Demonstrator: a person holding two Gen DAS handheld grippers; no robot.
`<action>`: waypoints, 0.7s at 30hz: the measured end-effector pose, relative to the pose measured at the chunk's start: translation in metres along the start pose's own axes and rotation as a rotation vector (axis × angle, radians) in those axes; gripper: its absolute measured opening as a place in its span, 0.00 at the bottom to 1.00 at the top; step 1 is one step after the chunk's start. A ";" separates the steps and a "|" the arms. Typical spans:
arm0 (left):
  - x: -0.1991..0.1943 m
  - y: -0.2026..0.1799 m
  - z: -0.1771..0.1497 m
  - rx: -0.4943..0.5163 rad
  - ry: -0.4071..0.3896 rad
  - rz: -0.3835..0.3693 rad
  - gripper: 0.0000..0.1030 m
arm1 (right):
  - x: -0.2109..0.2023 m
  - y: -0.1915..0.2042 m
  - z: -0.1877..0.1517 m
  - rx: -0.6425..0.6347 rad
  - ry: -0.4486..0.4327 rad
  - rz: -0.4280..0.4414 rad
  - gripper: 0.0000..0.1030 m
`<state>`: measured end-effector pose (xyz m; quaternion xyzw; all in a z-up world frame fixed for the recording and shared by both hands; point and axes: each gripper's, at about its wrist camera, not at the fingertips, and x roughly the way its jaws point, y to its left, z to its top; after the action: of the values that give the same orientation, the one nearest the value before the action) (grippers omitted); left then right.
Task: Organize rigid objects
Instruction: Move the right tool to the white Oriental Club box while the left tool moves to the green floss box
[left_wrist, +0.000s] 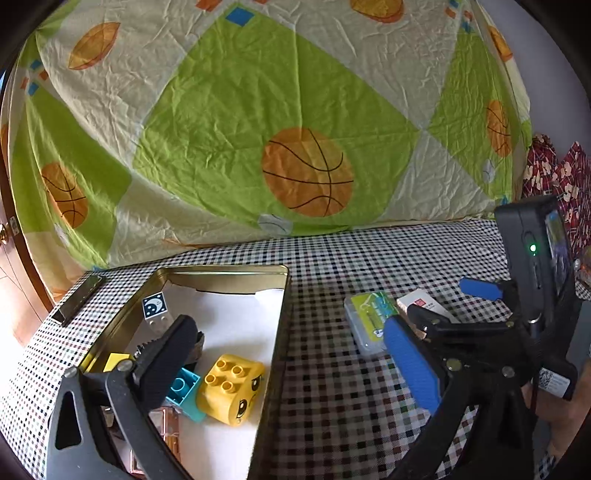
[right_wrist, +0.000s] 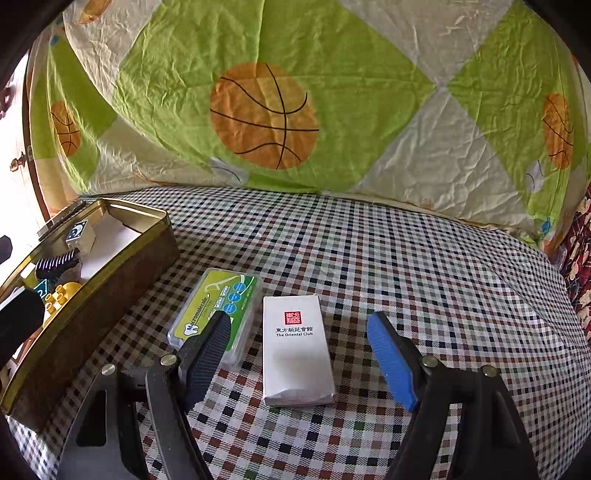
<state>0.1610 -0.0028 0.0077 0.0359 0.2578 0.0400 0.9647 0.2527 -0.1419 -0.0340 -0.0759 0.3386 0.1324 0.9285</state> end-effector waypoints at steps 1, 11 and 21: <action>0.004 -0.001 0.000 0.006 0.006 0.014 1.00 | 0.002 -0.001 -0.001 0.000 0.009 0.004 0.76; 0.013 -0.008 -0.019 0.103 0.021 0.091 1.00 | 0.027 -0.012 -0.004 0.034 0.142 0.103 0.56; 0.018 -0.027 0.003 0.058 0.050 0.015 1.00 | 0.032 -0.027 -0.009 0.046 0.166 0.074 0.43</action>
<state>0.1798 -0.0283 -0.0015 0.0646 0.2825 0.0404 0.9562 0.2785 -0.1635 -0.0601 -0.0526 0.4199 0.1521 0.8932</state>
